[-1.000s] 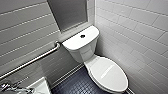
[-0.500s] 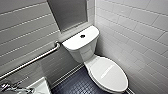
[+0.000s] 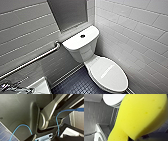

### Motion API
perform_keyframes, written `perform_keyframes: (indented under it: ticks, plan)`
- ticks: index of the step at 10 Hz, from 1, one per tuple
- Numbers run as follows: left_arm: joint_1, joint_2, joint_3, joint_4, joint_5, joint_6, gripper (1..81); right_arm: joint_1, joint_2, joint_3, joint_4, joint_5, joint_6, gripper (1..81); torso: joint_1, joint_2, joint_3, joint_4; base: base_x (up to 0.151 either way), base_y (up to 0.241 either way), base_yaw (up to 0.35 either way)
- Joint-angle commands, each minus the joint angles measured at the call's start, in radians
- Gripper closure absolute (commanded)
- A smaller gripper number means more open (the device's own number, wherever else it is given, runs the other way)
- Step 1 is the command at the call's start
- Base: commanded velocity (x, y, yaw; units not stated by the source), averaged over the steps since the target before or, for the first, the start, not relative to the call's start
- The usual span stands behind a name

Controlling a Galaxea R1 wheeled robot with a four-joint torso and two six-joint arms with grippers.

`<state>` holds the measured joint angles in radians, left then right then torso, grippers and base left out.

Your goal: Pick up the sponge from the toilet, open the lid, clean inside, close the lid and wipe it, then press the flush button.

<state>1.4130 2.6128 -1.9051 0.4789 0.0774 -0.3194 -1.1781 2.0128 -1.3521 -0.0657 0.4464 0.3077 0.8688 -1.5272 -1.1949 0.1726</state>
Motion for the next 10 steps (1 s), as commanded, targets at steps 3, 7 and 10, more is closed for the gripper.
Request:
perform_keyframes:
  ticks: [3,7,10]
  plan:
    - [0.013,0.027,-0.054,0.006,0.065,-0.003,1.0,0.422,-0.06,0.052,0.115,-0.363,0.007,81.1,0.0,0.0,0.0,0.0,0.0,0.0,0.0]
    - [0.013,0.061,-0.097,0.004,0.067,-0.004,1.0,0.674,0.006,-0.025,0.159,-0.554,0.007,81.1,0.0,0.0,0.0,0.0,0.0,0.0,0.0]
    - [0.014,0.075,-0.118,0.006,0.076,-0.004,1.0,0.81,0.056,-0.068,0.167,-0.652,0.007,81.1,0.0,0.0,0.0,0.0,0.0,0.0,0.0]
